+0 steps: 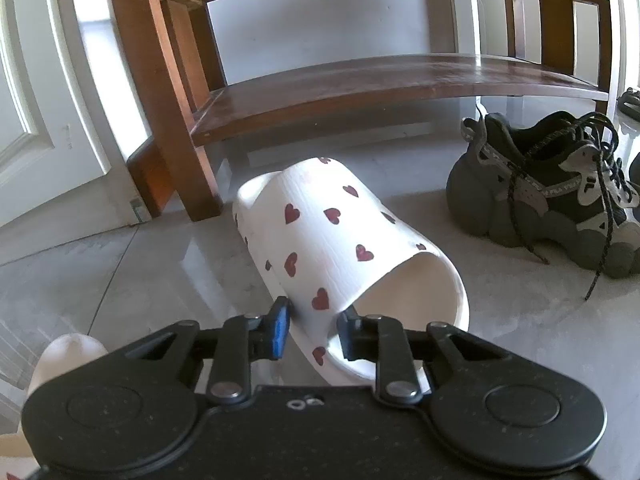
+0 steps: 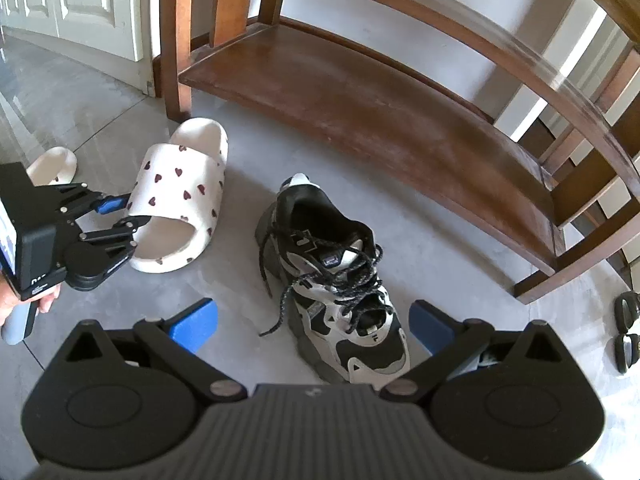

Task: Organize scattered shoes
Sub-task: 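Set the white heart slide beside its mate with the left gripper, release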

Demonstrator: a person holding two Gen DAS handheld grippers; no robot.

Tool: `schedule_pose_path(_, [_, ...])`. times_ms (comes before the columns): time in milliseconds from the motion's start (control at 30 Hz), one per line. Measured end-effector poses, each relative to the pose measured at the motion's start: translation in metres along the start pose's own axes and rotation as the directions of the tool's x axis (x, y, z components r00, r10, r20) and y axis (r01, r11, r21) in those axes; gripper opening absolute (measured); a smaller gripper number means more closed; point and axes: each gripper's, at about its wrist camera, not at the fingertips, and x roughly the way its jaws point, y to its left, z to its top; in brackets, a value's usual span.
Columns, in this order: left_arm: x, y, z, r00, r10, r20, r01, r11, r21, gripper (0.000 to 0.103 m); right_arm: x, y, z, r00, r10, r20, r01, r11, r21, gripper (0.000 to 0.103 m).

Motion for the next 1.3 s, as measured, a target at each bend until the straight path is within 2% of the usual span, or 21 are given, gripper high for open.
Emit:
schedule_pose_path(300, [-0.036,0.000,-0.027,0.999,-0.033,-0.009,0.033,0.999,0.027,0.021,-0.007,0.008,0.001,1.000,0.009,0.024,-0.008,0.999,-0.039,0.102])
schedule_pose_path(533, [-0.085,0.006,-0.061,0.996,-0.076,-0.049,0.078,0.997,0.031,0.021,-0.007,0.014,0.003,0.999,0.015,0.034,-0.013,0.998,-0.057,0.102])
schedule_pose_path(767, [-0.111,0.012,-0.079,0.991,-0.101,-0.090,0.107,0.992,0.064,0.021,-0.007,0.020,0.007,0.999,0.023,0.044,-0.020,0.997,-0.070,0.102])
schedule_pose_path(1000, [-0.124,0.028,-0.090,0.991,-0.072,-0.112,0.074,0.997,0.013,0.021,-0.004,0.024,0.008,0.999,0.030,0.038,-0.027,0.996,-0.079,0.102])
schedule_pose_path(1100, [-0.130,0.037,-0.093,0.989,-0.082,-0.121,0.082,0.997,-0.006,0.028,-0.003,0.026,0.008,0.999,0.032,0.037,-0.029,0.996,-0.086,0.102])
schedule_pose_path(1200, [-0.137,0.044,-0.095,0.990,-0.077,-0.116,0.075,0.997,-0.020,0.029,-0.002,0.028,0.010,0.998,0.036,0.043,-0.032,0.996,-0.088,0.102])
schedule_pose_path(1300, [-0.144,0.060,-0.098,0.991,-0.043,-0.125,0.035,0.997,-0.069,0.030,-0.001,0.030,0.011,0.998,0.042,0.049,-0.037,0.995,-0.092,0.102])
